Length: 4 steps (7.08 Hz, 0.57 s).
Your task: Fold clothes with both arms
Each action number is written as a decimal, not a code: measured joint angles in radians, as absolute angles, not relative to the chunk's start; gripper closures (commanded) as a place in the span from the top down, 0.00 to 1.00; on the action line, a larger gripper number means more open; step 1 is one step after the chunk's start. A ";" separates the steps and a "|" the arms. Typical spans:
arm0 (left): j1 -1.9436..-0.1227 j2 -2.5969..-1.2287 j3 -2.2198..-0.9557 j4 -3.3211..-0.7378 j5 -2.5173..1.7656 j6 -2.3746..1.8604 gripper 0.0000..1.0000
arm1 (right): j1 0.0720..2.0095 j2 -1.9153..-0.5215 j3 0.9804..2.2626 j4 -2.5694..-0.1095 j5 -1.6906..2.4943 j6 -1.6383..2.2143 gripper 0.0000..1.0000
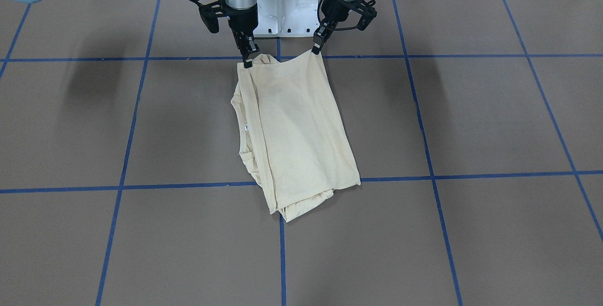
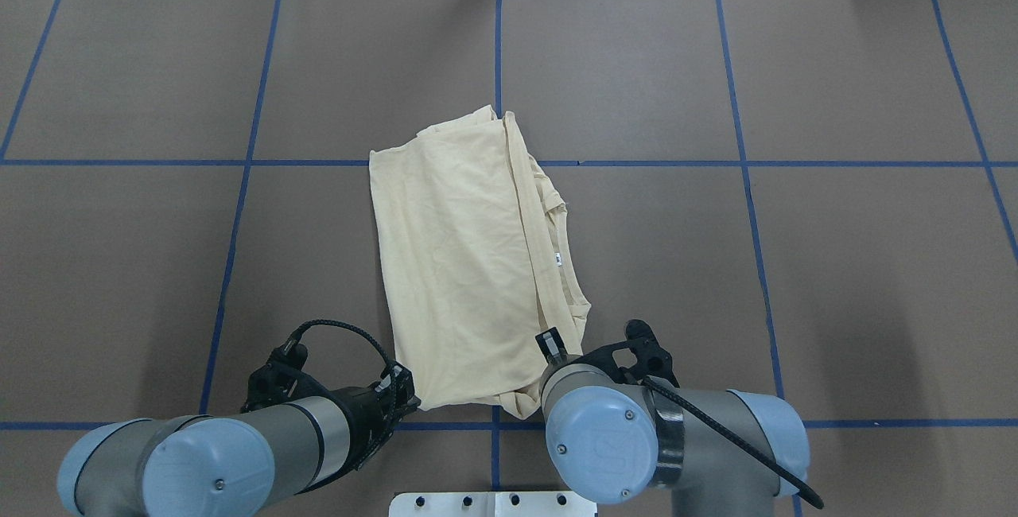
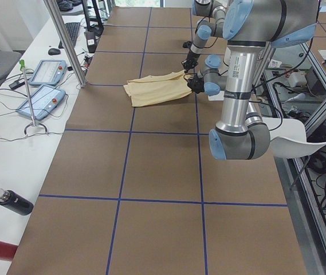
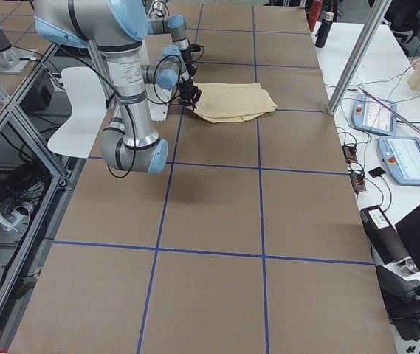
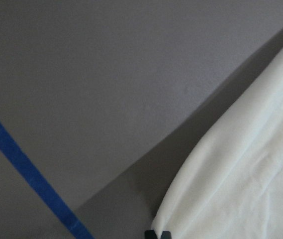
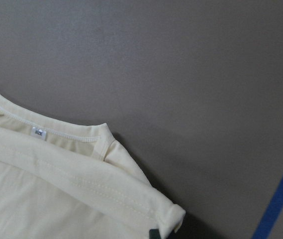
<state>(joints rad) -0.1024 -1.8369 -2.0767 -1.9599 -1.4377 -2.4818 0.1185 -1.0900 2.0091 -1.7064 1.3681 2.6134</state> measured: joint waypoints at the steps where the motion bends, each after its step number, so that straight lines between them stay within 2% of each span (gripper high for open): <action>1: -0.098 -1.838 -2.145 -1.915 -1.464 -2.481 0.00 | 0.097 -1.104 2.074 -1.759 1.367 2.623 0.00; 4: -0.109 -1.833 -2.241 -1.872 -1.495 -2.469 0.00 | 0.113 -1.083 2.156 -1.862 1.383 2.617 0.00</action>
<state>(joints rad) -0.1089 -1.8328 -2.2410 -1.8723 -1.4951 -2.4685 0.1130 -1.0834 2.1561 -1.8619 1.3826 2.6173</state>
